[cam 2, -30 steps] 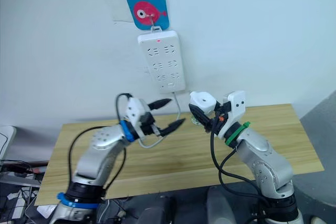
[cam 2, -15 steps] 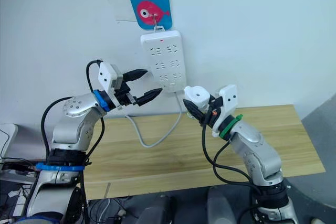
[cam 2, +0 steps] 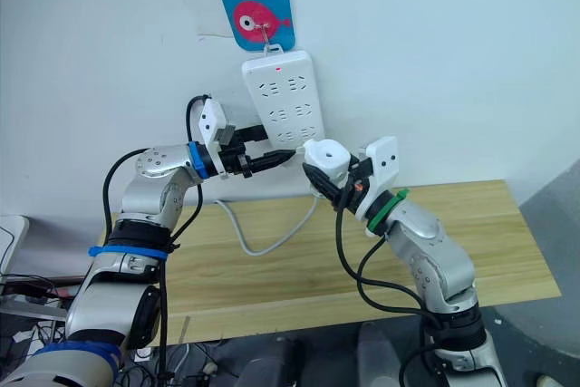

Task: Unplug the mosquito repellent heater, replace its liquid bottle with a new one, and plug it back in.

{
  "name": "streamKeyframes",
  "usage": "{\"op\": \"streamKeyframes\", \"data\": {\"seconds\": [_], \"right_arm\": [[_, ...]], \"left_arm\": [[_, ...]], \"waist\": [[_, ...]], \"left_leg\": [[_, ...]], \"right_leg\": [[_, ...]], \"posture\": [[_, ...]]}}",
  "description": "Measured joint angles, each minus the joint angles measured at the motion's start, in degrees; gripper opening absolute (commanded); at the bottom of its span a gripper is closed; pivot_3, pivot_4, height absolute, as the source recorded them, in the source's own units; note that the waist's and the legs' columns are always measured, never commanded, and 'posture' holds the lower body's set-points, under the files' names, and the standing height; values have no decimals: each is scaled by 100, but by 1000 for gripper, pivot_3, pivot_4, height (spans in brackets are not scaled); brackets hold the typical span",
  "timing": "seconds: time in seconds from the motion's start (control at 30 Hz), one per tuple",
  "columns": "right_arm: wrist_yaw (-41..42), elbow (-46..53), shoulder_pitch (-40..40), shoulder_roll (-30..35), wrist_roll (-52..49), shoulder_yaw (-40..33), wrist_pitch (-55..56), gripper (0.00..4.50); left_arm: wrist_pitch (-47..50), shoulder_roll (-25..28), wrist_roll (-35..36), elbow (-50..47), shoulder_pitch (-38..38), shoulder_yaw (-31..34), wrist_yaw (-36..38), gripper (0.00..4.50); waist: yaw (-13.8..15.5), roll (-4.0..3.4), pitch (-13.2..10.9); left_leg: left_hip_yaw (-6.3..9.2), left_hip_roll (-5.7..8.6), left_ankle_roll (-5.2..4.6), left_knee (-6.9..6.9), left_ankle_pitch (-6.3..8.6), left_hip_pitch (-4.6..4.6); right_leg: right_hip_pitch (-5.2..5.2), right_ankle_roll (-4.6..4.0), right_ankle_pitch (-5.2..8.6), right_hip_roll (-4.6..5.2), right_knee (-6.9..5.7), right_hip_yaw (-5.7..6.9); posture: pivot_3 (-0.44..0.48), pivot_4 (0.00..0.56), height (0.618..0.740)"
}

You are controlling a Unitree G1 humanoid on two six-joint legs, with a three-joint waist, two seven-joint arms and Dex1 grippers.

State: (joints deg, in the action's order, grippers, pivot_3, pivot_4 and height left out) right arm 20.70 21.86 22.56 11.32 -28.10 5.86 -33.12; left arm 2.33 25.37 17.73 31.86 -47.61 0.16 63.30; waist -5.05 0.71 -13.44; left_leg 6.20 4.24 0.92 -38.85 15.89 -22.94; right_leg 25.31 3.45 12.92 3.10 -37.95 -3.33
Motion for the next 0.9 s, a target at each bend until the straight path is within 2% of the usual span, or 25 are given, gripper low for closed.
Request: {"op": "streamKeyframes", "data": {"seconds": [0.07, 0.1, 0.4, 0.9], "right_arm": [[-45, 0, 40, -9, 51, 8, 0, 3010], [-79, 0, 56, -13, 88, 12, 0, 3010], [-218, 0, 104, -62, 326, 19, 1, 3010], [-326, -180, 164, -239, 659, -4, 28, 3010]], "left_arm": [[88, -17, 79, -9, -17, 42, 17, 1407], [161, -16, 126, -17, -29, 63, 35, 1291], [489, -15, 153, -172, -6, 86, 107, 1291], [509, -14, 144, -186, -3, 94, 121, 1291]], "waist": [[1, 0, 0], [2, 0, 0], [2, 0, 0], [3, 0, 0]], "left_leg": [[0, 0, 0, 0, 0, 0], [1, 0, 0, 0, 0, 0], [1, 1, 2, 0, -1, 0], [1, 1, 3, 0, -2, 0]], "right_leg": [[0, 0, 0, 0, 0, 1], [0, 0, 0, 0, 0, 0], [0, 0, 0, 0, 0, 0], [0, 0, 0, 0, 0, 0]], "posture": [[-125, 212, 740], [-125, 212, 740], [-125, 212, 740], [-122, 211, 740]]}}
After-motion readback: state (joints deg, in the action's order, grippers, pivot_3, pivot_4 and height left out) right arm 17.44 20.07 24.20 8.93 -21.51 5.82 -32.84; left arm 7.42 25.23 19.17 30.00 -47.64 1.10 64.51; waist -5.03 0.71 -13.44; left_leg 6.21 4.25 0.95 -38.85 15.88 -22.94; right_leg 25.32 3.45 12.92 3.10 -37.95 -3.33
